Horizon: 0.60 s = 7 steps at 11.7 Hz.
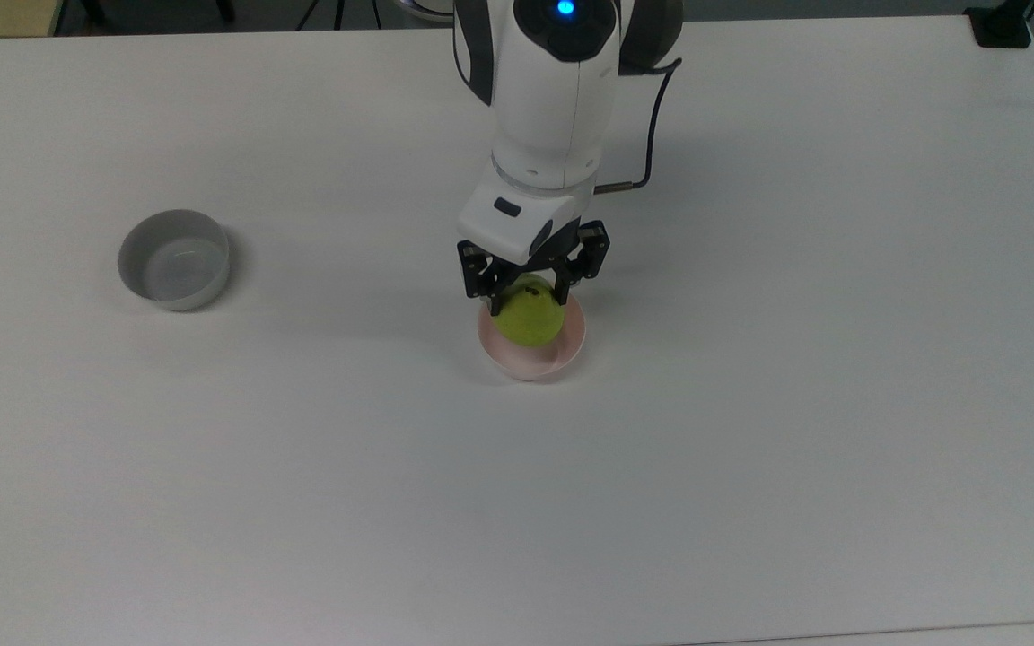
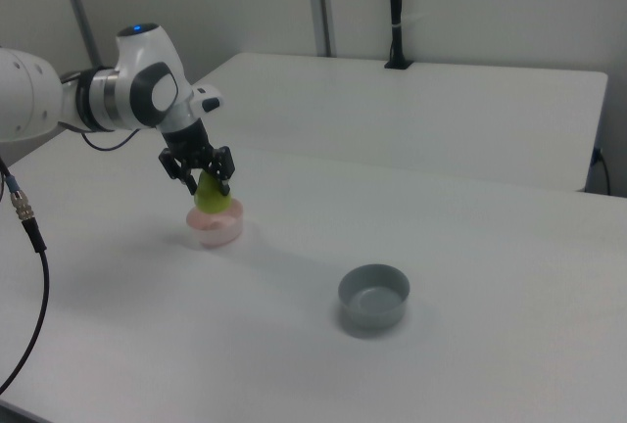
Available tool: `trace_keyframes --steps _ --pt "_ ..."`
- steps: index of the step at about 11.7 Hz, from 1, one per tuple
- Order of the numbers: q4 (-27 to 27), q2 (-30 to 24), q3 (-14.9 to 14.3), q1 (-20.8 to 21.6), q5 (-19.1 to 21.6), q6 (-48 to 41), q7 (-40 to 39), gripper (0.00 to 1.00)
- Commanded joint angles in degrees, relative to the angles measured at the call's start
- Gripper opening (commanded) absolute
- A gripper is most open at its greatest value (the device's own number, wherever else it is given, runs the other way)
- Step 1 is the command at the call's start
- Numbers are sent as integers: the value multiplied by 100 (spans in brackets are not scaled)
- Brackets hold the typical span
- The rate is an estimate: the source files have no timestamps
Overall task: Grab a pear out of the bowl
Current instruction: 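Close the gripper around the green pear inside the pink bowl, then lift the pear up out of the pink bowl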
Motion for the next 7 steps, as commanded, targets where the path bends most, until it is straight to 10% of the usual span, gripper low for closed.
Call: trace_keyframes --steps 1,7 --pt "277 -354 31 12 37 -789 88 43" --pt "462 -399 -65 -443 64 -862 -314 43"
